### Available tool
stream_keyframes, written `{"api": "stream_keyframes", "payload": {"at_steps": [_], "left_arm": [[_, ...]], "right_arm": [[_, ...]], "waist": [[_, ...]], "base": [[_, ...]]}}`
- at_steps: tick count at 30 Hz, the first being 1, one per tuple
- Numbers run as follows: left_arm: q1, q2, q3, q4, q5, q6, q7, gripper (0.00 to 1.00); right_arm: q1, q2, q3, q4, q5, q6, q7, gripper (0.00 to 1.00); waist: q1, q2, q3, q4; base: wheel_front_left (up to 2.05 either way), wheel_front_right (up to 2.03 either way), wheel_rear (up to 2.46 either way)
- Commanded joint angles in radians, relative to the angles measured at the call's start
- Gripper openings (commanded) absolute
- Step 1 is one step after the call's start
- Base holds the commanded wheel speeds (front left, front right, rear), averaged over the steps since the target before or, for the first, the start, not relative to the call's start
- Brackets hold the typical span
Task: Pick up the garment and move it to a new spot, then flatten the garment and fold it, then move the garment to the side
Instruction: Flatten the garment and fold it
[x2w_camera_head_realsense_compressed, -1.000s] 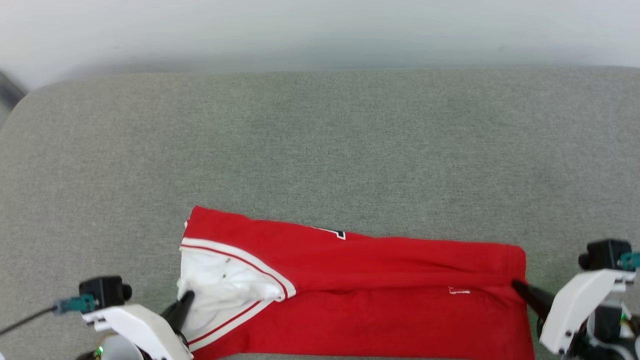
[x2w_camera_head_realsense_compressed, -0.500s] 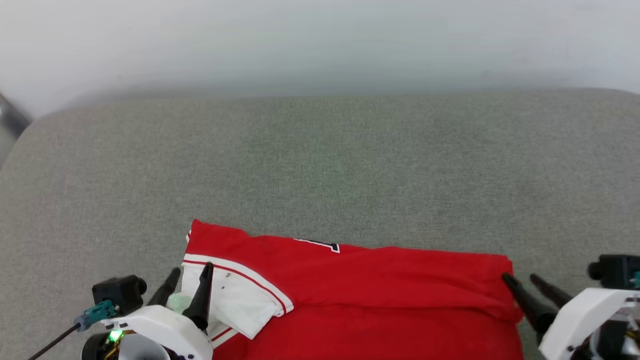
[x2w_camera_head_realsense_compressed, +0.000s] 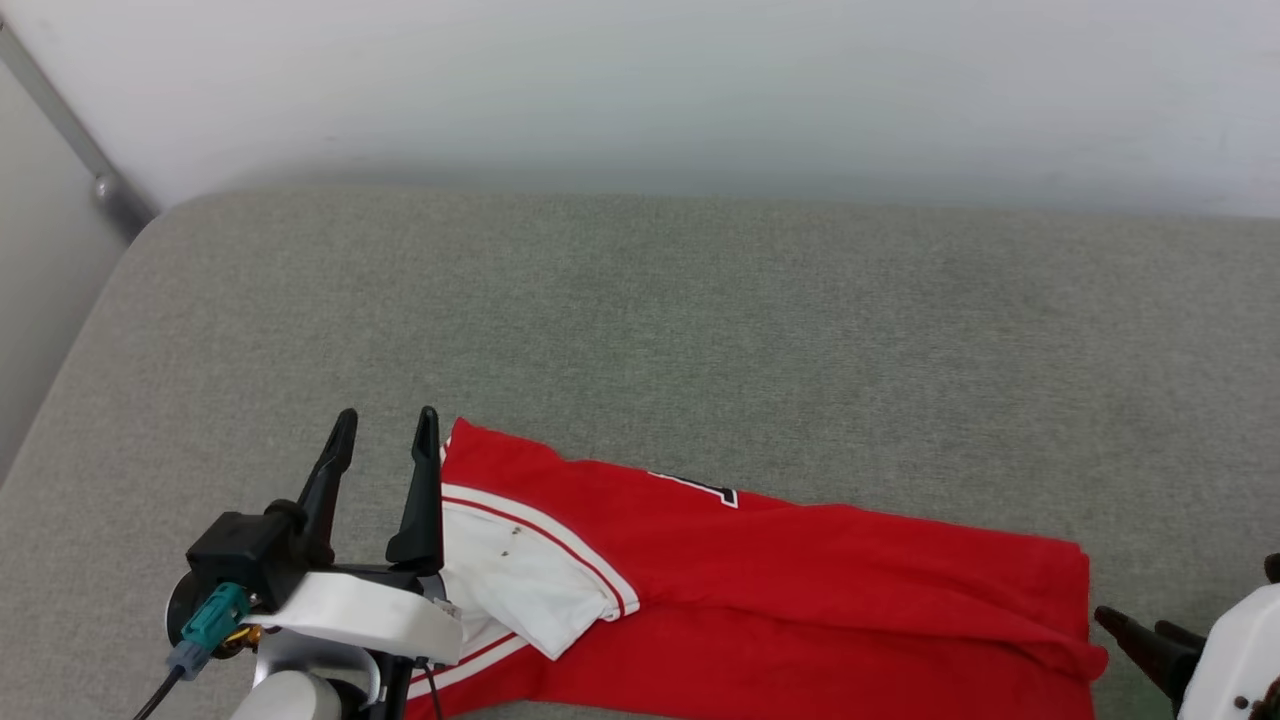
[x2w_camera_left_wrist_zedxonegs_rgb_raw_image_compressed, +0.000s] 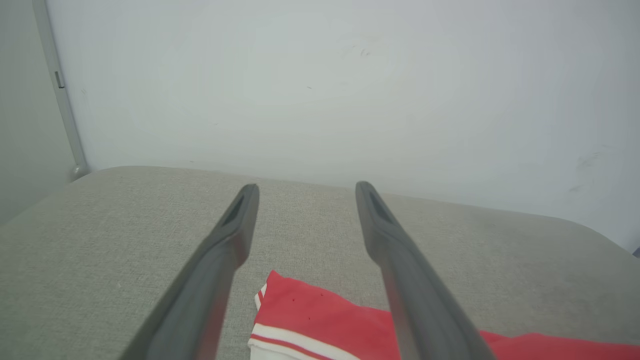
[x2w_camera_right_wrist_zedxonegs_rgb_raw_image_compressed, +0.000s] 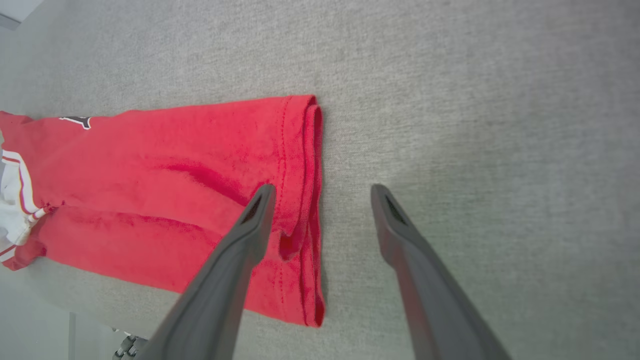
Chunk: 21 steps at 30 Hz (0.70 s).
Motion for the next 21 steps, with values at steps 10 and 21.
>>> {"api": "stream_keyframes", "payload": {"at_steps": [10, 21], "left_arm": [[-0.036, -0.067, 0.035, -0.027, 0.081, -0.051, -0.007, 1.0], [-0.012, -0.079, 0.09, -0.004, 0.136, -0.086, -0.007, 1.0]], "right_arm": [[-0.029, 0.07, 0.043, 0.155, 0.013, 0.0, 0.088, 1.0], [-0.06, 0.024, 0.072, 0.113, 0.024, 0.0, 0.084, 0.0]], "waist": [[0.0001, 0.0, 0.095, 0.087], [0.0001, 0.0, 0.085, 0.071]], "base": [[0.0, 0.0, 0.0], [0.0, 0.0, 0.0]]}}
